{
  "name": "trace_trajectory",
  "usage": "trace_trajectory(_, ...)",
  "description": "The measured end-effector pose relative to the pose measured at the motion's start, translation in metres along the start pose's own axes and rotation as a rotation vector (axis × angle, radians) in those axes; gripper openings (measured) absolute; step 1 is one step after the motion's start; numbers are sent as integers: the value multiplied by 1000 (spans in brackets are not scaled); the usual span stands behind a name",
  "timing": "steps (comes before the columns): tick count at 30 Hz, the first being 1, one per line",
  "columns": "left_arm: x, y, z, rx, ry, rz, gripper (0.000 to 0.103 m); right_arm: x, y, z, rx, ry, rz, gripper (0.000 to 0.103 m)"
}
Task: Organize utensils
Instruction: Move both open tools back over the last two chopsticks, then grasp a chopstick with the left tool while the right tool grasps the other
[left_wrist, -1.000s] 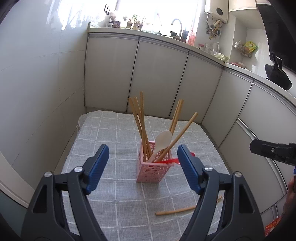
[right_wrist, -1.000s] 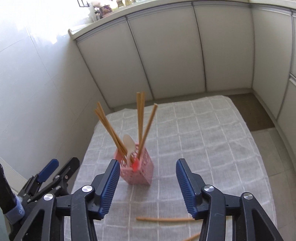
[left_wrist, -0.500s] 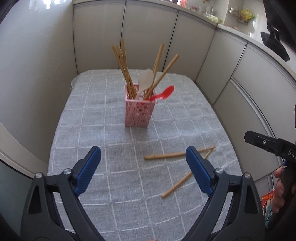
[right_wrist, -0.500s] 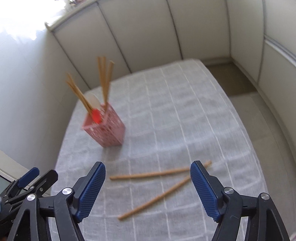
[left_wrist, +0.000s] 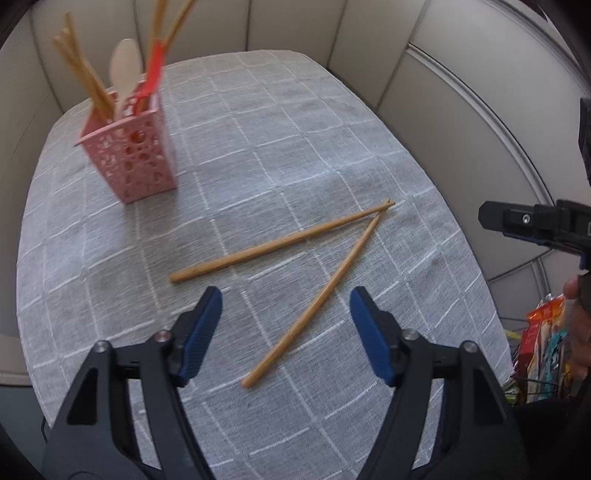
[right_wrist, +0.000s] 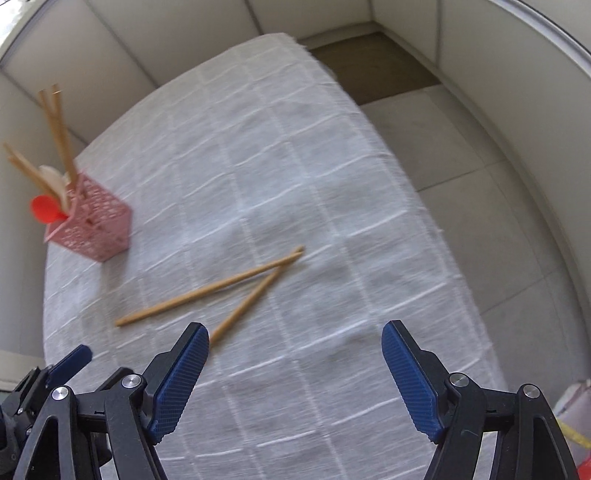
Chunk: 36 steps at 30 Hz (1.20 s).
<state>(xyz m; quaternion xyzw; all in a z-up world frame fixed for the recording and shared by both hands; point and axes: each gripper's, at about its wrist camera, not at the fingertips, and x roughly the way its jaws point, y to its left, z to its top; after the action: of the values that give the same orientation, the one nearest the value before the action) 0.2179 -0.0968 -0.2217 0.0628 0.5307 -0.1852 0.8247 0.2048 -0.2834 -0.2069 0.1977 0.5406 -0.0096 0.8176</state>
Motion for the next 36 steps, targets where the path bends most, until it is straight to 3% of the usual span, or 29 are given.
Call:
trace_trajectory(2, 15, -13, 9, 51, 10, 10, 51, 4, -10, 1, 8, 16, -6, 82)
trace_trajectory(8, 47, -52, 40, 283, -8, 73, 51, 4, -30, 8, 14, 20, -19, 82)
trace_trajectory(10, 57, -59, 49, 314, 18, 72, 50, 3, -38, 11, 34, 13, -17, 82)
trace_trajectory(16, 89, -82, 67, 393, 89, 69, 34, -1, -60, 21, 93, 5, -2, 82)
trace_trajectory(25, 109, -84, 91, 310, 114, 46, 30, 4, -70, 24, 127, 19, 3, 82)
trace_trajectory(30, 112, -89, 94, 280, 147, 59, 11, 6, -67, 23, 124, 29, 12, 82)
trace_trajectory(33, 100, -82, 89, 237, 124, 82, 7, 11, -66, 22, 130, 42, 10, 82)
trace_trajectory(36, 83, -64, 83, 146, 84, 55, 6, 16, -64, 22, 146, 59, 23, 82)
